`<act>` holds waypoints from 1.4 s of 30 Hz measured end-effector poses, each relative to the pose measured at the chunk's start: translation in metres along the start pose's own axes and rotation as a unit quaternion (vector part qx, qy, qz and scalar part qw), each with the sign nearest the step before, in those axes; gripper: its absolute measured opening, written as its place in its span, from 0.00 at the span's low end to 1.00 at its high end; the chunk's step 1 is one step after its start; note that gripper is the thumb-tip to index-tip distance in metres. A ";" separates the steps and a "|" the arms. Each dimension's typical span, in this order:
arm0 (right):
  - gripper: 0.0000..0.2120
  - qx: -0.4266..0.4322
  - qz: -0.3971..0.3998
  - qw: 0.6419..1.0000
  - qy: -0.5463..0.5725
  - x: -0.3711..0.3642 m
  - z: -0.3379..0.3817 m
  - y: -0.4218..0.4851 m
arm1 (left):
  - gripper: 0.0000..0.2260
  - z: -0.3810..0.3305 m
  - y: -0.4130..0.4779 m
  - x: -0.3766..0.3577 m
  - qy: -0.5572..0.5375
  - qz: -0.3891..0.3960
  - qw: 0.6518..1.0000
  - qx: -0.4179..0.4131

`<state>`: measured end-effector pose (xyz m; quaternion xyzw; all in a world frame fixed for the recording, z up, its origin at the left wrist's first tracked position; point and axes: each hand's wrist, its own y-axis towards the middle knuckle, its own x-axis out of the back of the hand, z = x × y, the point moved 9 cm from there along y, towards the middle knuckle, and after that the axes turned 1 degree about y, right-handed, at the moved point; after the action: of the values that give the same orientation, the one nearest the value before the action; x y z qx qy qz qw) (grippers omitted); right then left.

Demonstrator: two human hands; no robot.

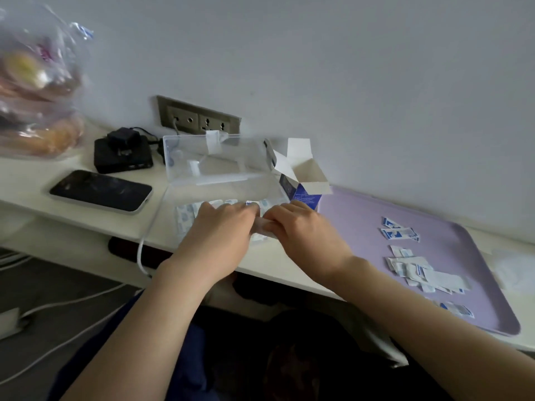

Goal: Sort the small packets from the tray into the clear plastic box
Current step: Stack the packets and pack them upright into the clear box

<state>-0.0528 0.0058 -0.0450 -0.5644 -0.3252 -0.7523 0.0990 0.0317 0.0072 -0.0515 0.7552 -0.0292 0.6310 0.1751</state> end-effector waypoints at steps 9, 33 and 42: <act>0.09 -0.186 0.034 0.978 0.093 -0.018 -0.034 0.055 | 0.12 0.074 -0.010 0.004 -0.034 -0.019 0.992 0.123; 0.11 -0.308 0.321 0.893 -0.074 -0.107 -0.060 0.068 | 0.15 0.115 -0.021 -0.020 -0.075 0.042 0.976 0.201; 0.15 -0.340 0.336 0.878 -0.038 -0.112 -0.064 0.068 | 0.15 0.114 -0.021 -0.023 -0.086 0.046 0.975 0.198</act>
<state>-0.0295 -0.1092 -0.1310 -0.6670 0.1559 -0.7158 0.1355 0.1397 -0.0118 -0.0943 0.8243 0.0464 0.5641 -0.0105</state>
